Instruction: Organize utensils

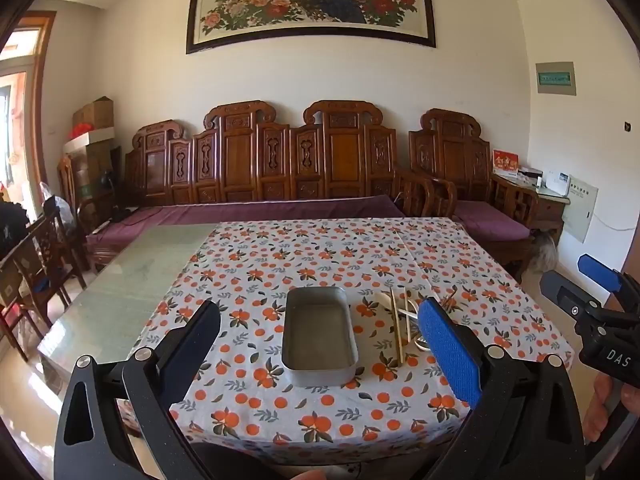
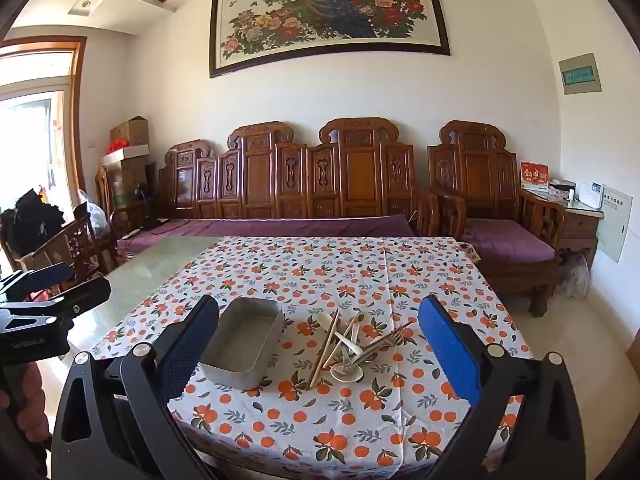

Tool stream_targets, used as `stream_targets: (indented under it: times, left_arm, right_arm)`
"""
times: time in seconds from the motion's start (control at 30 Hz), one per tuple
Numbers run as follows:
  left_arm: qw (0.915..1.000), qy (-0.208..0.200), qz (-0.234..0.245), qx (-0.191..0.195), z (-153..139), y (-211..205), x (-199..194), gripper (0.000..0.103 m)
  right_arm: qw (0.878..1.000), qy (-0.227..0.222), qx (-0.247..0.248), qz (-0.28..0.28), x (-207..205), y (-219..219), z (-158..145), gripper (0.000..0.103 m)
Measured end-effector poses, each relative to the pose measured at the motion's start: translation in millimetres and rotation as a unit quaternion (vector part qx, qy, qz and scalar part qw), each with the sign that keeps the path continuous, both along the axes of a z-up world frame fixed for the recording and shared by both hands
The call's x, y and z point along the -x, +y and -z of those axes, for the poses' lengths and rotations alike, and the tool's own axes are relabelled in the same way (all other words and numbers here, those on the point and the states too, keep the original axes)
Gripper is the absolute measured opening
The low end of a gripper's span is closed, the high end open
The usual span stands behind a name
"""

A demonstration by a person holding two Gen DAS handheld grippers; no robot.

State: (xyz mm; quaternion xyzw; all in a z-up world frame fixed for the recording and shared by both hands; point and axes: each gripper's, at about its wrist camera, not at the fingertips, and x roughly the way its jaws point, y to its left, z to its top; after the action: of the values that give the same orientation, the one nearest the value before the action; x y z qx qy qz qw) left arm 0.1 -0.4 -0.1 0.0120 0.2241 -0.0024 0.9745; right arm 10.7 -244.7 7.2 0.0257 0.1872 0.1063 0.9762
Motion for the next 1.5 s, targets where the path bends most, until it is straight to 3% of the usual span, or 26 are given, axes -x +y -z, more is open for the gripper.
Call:
stream_targets:
  times: [1.5]
  left_arm:
    - [0.9999,-0.011,-0.001,0.004,-11,3,5,0.096]
  right_arm:
    - [1.0,-0.003,-0.008,0.003,4,-3,-3,0.1]
